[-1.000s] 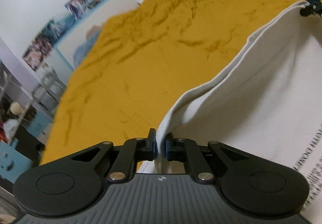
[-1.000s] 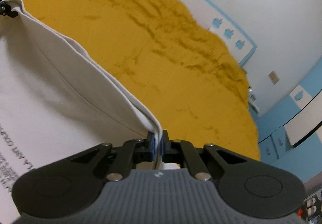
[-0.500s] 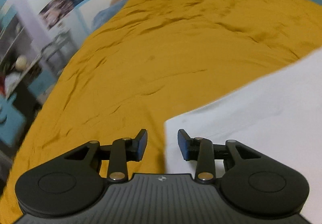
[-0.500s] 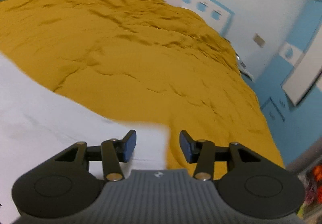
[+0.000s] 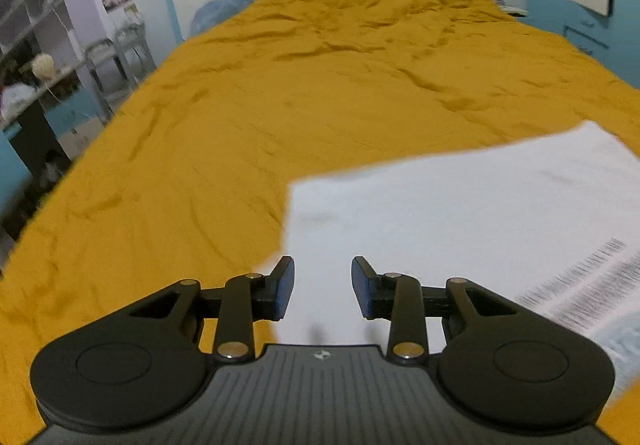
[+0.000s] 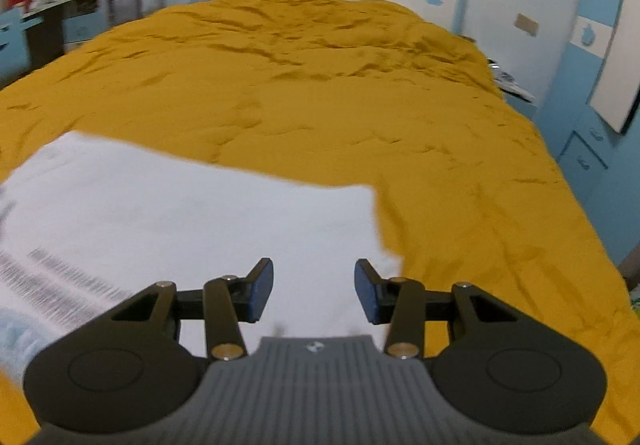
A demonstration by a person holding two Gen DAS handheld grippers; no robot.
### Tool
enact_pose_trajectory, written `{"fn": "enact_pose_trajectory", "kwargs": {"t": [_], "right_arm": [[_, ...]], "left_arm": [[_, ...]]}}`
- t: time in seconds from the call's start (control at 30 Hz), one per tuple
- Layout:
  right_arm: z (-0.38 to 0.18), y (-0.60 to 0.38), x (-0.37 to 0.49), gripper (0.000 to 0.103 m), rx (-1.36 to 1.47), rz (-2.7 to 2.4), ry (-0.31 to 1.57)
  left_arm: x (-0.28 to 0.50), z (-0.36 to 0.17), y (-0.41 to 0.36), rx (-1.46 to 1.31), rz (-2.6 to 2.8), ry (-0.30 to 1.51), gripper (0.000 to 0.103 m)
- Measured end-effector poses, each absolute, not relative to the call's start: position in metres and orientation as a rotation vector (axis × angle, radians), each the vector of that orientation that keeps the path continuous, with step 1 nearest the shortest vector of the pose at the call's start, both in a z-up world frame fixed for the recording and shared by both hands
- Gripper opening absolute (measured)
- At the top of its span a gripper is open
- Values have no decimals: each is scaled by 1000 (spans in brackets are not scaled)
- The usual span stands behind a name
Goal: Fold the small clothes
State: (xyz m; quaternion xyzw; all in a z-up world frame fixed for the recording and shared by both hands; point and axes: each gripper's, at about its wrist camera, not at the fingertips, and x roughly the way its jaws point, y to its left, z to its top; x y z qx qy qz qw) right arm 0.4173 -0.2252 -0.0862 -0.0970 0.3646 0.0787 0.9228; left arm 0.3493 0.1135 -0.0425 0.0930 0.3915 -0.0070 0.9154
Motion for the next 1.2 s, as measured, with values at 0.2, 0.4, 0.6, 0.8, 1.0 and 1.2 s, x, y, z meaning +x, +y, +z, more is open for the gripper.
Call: {"fn": "enact_pose_trajectory", "kwargs": {"t": [0.2, 0.4, 0.6, 0.8, 1.0, 1.2], "right_arm": [[-102, -211, 356, 40, -222, 200, 793], [-136, -223, 330, 43, -167, 151, 856], [-148, -235, 328, 43, -78, 123, 862], [-129, -237, 337, 44, -75, 130, 846], [-113, -269, 359, 51, 96, 108, 822], [-108, -298, 392, 60, 188, 67, 804]], "left_arm": [[303, -65, 87, 145, -76, 832, 39], [284, -95, 91, 113, -41, 881, 40], [282, -98, 92, 94, -30, 881, 41], [285, -79, 89, 70, -45, 820, 41], [312, -68, 74, 41, -80, 786, 41], [343, -70, 55, 8, -110, 765, 41]]}}
